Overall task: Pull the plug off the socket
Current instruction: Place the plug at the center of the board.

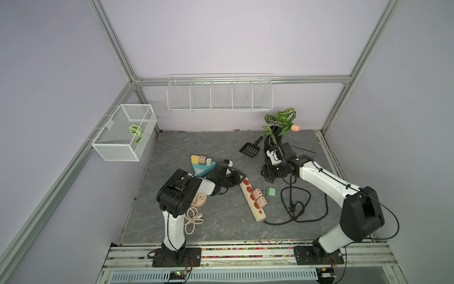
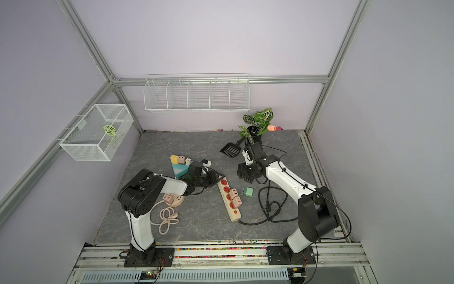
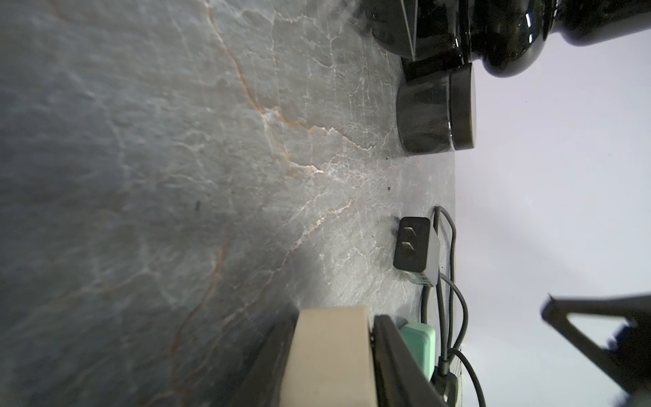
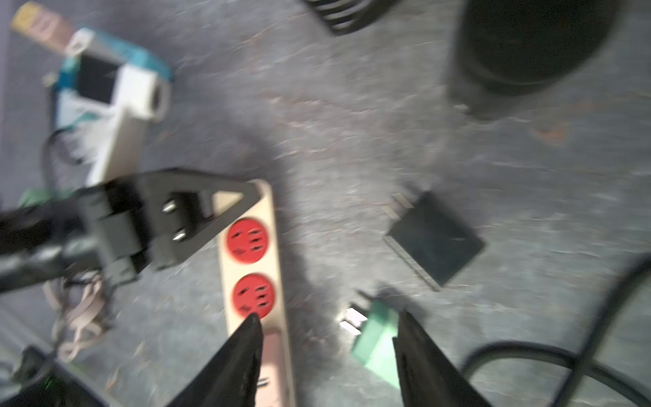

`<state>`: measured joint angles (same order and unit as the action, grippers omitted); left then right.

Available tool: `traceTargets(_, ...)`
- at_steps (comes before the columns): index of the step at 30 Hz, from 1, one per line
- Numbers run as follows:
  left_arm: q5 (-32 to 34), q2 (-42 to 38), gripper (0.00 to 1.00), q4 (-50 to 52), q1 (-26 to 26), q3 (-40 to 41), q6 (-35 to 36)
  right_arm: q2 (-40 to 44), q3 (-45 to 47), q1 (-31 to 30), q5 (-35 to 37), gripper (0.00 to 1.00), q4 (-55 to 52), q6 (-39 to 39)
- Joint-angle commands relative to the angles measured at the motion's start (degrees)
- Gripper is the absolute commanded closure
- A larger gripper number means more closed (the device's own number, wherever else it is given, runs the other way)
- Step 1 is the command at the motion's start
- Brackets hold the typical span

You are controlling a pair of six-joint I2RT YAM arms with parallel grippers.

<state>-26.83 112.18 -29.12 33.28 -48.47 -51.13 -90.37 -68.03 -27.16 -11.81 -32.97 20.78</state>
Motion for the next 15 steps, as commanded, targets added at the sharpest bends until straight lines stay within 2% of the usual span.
traceTargets(1,4.7,0.8,1.0,5.3,0.4,1.8,9.8,0.7,2.2,-2.8,-4.5,0.39,-2.0,-2.4)
traceTargets(5,4.6,0.5,1.0,5.5,0.4,1.9,9.9,0.4,3.2,-5.6,-5.8,0.39,-3.1,-3.7)
traceTargets(8,4.6,0.4,1.0,5.5,0.4,1.9,9.8,-1.3,3.3,-7.0,-3.9,0.39,-4.8,-4.5)
traceTargets(15,4.5,0.2,1.0,5.2,0.6,2.0,9.6,-5.7,3.6,-8.6,-6.0,0.41,-4.2,-5.3)
